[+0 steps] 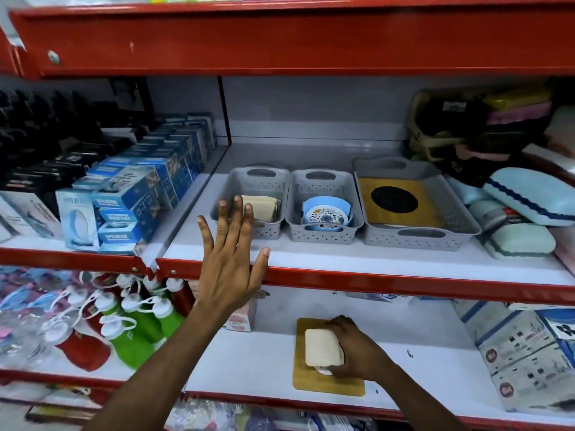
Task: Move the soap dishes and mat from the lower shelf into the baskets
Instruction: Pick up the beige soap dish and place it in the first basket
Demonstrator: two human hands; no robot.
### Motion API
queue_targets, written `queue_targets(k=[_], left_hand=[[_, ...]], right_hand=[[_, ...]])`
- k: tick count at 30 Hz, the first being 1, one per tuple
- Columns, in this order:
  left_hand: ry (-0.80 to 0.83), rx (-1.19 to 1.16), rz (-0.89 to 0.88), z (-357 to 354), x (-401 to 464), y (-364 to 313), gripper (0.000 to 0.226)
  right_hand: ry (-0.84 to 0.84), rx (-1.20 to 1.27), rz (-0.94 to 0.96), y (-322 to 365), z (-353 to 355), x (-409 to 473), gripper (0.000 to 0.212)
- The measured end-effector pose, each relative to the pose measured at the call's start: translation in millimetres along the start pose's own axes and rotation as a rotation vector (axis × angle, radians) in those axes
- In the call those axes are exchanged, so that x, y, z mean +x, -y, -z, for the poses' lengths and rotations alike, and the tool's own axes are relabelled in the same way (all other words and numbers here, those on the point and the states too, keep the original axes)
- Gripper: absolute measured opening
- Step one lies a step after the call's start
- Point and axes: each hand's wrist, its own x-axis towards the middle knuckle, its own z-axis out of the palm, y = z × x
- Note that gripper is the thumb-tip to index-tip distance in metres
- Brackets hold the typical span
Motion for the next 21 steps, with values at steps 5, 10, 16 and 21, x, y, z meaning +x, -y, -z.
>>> queue_targets(k=[5,10,16,21], left_hand=[[-0.018,-0.019,0.012,-0.5,-1.2,0.0,0.078],[-0.016,-0.033,0.017,0.5,1.8,-7.0,0.079],[-0.002,-0.023,0.044,3.7,-6.5,-3.1,0.08],[-0.025,-0.031,0.055,9.2,-0.4,-2.0,0.079]], right_hand=[[-0.297,0.168,0.143,30.3,35.5,-39.6,0.094],[-0.591,0.104,0.276,82.1,99.9,-82.7,0.088],[-0.85,0.158,0.293,126.7,163.7,-87.0,0.086],[-0.904,0.232,0.171,134.6,199.1,-70.4,0.085]])
